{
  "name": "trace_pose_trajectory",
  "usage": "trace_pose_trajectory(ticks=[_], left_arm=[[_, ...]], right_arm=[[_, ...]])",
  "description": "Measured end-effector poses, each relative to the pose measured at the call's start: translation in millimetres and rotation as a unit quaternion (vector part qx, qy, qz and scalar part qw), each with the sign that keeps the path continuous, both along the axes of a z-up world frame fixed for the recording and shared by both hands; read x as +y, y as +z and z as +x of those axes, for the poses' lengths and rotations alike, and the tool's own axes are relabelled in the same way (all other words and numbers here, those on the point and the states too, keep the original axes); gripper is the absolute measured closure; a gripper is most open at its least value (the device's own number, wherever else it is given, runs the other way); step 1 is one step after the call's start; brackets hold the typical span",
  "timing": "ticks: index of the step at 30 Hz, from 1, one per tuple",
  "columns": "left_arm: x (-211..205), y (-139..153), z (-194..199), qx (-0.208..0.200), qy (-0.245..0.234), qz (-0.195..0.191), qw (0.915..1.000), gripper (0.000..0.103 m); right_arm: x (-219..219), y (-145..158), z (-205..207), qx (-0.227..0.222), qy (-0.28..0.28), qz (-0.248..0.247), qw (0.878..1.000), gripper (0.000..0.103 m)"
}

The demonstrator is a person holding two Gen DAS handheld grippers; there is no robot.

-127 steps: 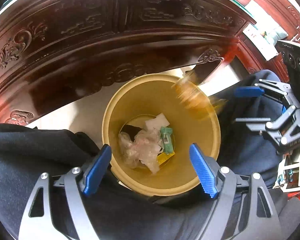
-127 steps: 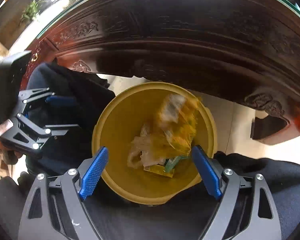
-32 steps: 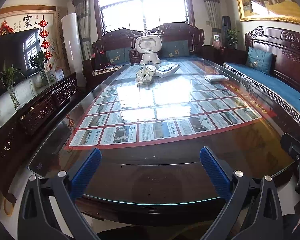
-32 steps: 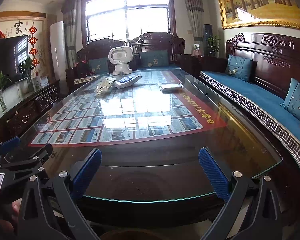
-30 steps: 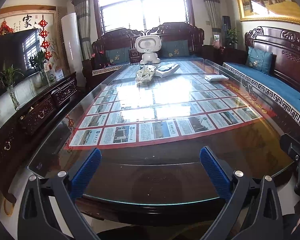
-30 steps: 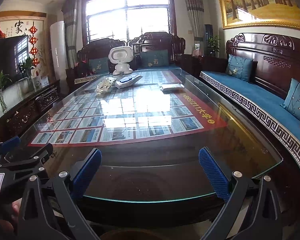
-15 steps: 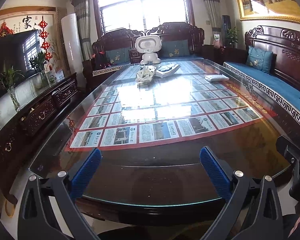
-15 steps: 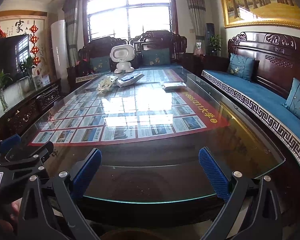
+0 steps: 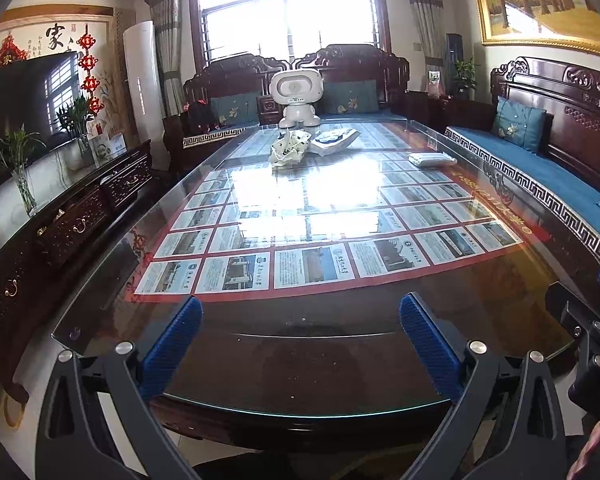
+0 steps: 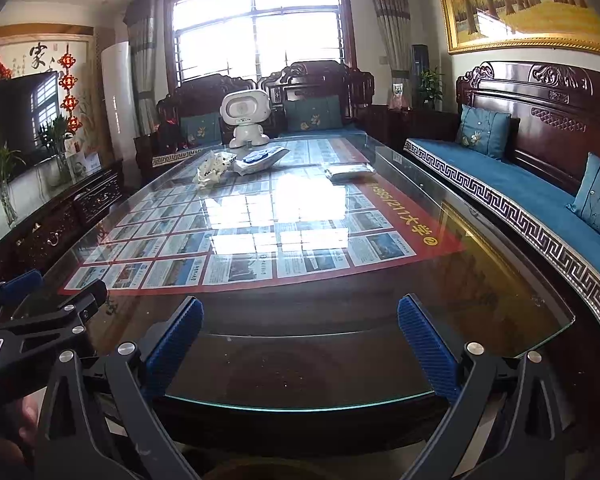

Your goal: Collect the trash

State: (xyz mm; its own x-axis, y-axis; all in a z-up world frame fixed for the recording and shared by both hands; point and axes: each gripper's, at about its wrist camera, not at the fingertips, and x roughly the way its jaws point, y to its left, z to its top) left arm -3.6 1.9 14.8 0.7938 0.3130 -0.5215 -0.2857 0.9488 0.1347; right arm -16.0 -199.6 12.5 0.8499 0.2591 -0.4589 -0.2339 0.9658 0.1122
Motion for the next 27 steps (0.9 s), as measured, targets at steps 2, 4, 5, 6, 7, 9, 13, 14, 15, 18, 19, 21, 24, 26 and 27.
trace_pose_trajectory(ticks=[2,4,5,6,7,9,13,14,15,18,19,21,24,26,27], left_arm=[[-0.3,1.4,0.1,-0.002,-0.002,0.0,1.0,0.004],[-0.3,2.5,0.1,-0.003,-0.003,-0.001,1.0,0.004],[-0.6,2.8,0.5,-0.003,-0.004,-0.002,1.0,0.004],[-0.8,3.1,1.1,-0.003,-0.006,-0.001,1.0,0.004],[-1.4,3.3,1.2,-0.003,-0.006,0.0,1.0,0.004],[-2.2,3.7,1.3,-0.003,-0.01,-0.001,1.0,0.004],[-2.9,4.1,2.1,-0.002,-0.013,-0.003,0.9999,0.004],[-2.6,4.6,2.7,-0.002,-0.013,-0.004,0.9999,0.004],[-2.7,4.7,2.8,-0.003,-0.014,-0.004,0.9999,0.004],[-3.2,5.4,3.4,-0.003,-0.013,-0.002,0.9999,0.004],[-3.3,5.5,3.4,-0.003,-0.013,-0.002,0.9999,0.004],[-2.7,5.6,3.5,-0.003,-0.012,-0.004,0.9999,0.004],[-2.2,5.9,3.7,-0.003,-0.011,-0.005,0.9999,0.004],[-2.0,5.9,3.9,-0.001,-0.01,-0.005,0.9999,0.004],[-1.8,6.0,3.7,-0.001,-0.011,-0.006,0.9999,0.004]], right_arm=[[0.1,-0.2,0.3,0.0,0.0,0.0,1.0,0.008],[0.1,-0.5,0.5,0.001,-0.001,0.001,1.0,0.008],[0.1,-0.6,0.6,0.001,0.0,0.001,1.0,0.008],[0.2,-0.7,0.6,0.002,0.001,0.002,1.0,0.008],[0.2,-0.8,0.6,0.002,0.002,0.002,1.0,0.008],[0.1,-1.2,-0.4,0.001,0.002,0.001,1.0,0.008],[-0.3,-0.6,-0.2,0.0,0.002,0.001,1.0,0.008],[0.0,-0.4,-0.3,0.0,0.002,0.001,1.0,0.008],[-0.4,-0.3,-0.4,-0.001,0.002,0.0,1.0,0.008],[-0.1,1.2,-1.8,-0.004,-0.001,-0.002,1.0,0.008],[-0.5,1.5,-1.5,-0.004,-0.001,-0.002,1.0,0.008],[-0.8,1.9,-1.0,-0.003,-0.001,0.0,1.0,0.008],[-0.9,3.3,-0.2,-0.004,-0.003,0.001,1.0,0.008],[-1.1,3.6,1.7,-0.003,-0.002,-0.001,1.0,0.008],[-1.0,3.6,2.1,-0.003,-0.002,-0.001,1.0,0.008]])
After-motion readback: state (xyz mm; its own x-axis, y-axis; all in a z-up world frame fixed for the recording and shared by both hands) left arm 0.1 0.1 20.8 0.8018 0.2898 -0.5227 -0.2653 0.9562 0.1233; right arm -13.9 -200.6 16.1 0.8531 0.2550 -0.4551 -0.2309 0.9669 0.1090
